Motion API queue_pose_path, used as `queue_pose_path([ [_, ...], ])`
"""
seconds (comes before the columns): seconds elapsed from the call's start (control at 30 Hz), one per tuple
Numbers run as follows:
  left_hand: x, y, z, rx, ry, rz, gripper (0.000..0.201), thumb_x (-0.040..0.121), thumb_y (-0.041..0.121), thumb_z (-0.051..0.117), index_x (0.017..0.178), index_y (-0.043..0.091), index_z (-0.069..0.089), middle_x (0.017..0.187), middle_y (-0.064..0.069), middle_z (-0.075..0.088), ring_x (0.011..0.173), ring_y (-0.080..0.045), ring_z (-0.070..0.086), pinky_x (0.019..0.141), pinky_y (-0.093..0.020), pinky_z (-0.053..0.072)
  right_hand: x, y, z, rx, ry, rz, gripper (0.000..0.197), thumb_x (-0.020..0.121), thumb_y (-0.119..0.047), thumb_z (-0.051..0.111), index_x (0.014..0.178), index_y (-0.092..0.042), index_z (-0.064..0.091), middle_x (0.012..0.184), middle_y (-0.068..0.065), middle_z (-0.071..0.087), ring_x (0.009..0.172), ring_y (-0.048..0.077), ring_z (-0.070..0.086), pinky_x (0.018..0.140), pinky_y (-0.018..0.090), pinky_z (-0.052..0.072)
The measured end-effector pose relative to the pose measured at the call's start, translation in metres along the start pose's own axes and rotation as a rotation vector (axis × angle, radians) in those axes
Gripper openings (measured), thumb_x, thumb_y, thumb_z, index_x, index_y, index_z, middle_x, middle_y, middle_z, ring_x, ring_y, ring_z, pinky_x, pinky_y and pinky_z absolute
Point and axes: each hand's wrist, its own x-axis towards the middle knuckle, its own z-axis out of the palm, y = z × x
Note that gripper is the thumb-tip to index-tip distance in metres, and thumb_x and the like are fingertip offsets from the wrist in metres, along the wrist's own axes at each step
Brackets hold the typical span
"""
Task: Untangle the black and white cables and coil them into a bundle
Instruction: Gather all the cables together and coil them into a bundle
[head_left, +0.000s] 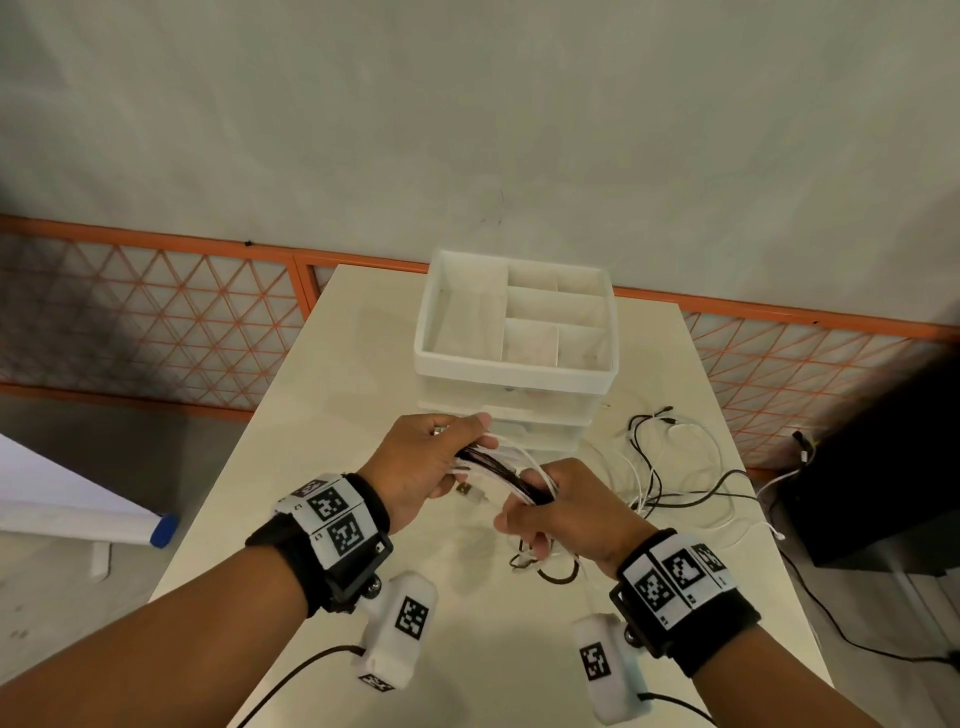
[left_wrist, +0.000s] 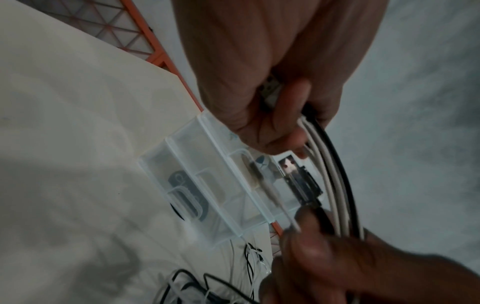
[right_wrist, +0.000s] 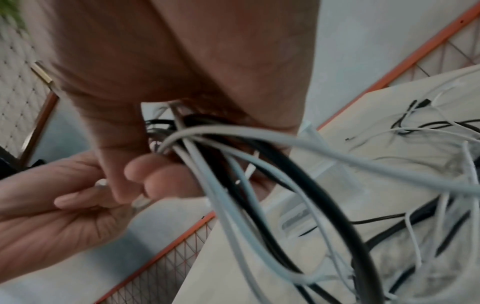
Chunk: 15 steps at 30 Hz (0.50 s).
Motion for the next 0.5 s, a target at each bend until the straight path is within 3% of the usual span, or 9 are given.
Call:
queue_pose_path([
  [0.07,-0.002,-0.001,0.004,0.044,-0.011,-0.001,0.034,0.09,0.032,0.069,0.085,-0.001,0.075,0.067,-0.008,0.068,0.041,-0.011,0.041,0.04,-0.02,0.024,0.003,-0.005,0.005,0.008,0.051,-0.024,0.013,0.081,-0.014,0.08,0.084,-0.003,0.072,0.059,0.004,0.065,0.043,0.017,0.051,0.049,0.027,0.046],
  [0.13,-0.002,-0.003,0.007,0.147,-0.004,0.024,0.039,0.092,0.038,0.064,0.086,0.001,0.076,0.067,-0.006,0.067,0.04,-0.009,0.04,0.041,-0.021,0.027,0.004,-0.01,0.008,0.029,0.084,-0.037,0.01,0.083,-0.016,0.079,0.088,-0.01,0.074,0.059,0.002,0.065,0.042,0.014,0.047,0.044,0.024,0.042],
  [0.27,-0.001,-0.009,0.005,0.377,-0.037,0.086,0.052,0.095,0.053,0.048,0.088,0.009,0.074,0.067,-0.006,0.064,0.056,-0.019,0.048,0.048,-0.028,0.037,0.006,-0.016,0.008,0.024,0.063,-0.048,0.006,0.084,-0.015,0.078,0.083,-0.017,0.073,0.057,0.0,0.061,0.043,0.012,0.044,0.044,0.023,0.038],
  [0.33,-0.001,-0.011,0.003,0.439,-0.06,0.098,0.053,0.096,0.057,0.043,0.088,0.015,0.074,0.067,-0.002,0.066,0.059,-0.017,0.053,0.051,-0.028,0.042,0.006,-0.018,0.008,0.022,0.034,-0.033,0.008,0.083,-0.014,0.079,0.079,-0.017,0.072,0.057,0.002,0.06,0.044,0.014,0.044,0.043,0.022,0.038],
  [0.47,-0.004,-0.013,-0.002,0.405,-0.173,0.014,0.051,0.097,0.06,0.037,0.1,0.022,0.071,0.085,-0.001,0.073,0.082,-0.016,0.066,0.065,-0.03,0.055,0.007,-0.016,0.007,0.055,0.032,-0.055,0.022,0.085,-0.015,0.077,0.066,-0.026,0.073,0.057,0.001,0.061,0.045,0.014,0.045,0.044,0.022,0.038],
  [0.5,-0.006,-0.014,-0.003,0.347,-0.211,-0.028,0.052,0.097,0.06,0.038,0.103,0.02,0.071,0.083,-0.002,0.072,0.081,-0.016,0.066,0.067,-0.031,0.056,0.007,-0.015,0.007,0.05,0.029,-0.065,0.023,0.086,-0.015,0.076,0.066,-0.026,0.073,0.057,0.0,0.061,0.044,0.012,0.045,0.044,0.022,0.038],
])
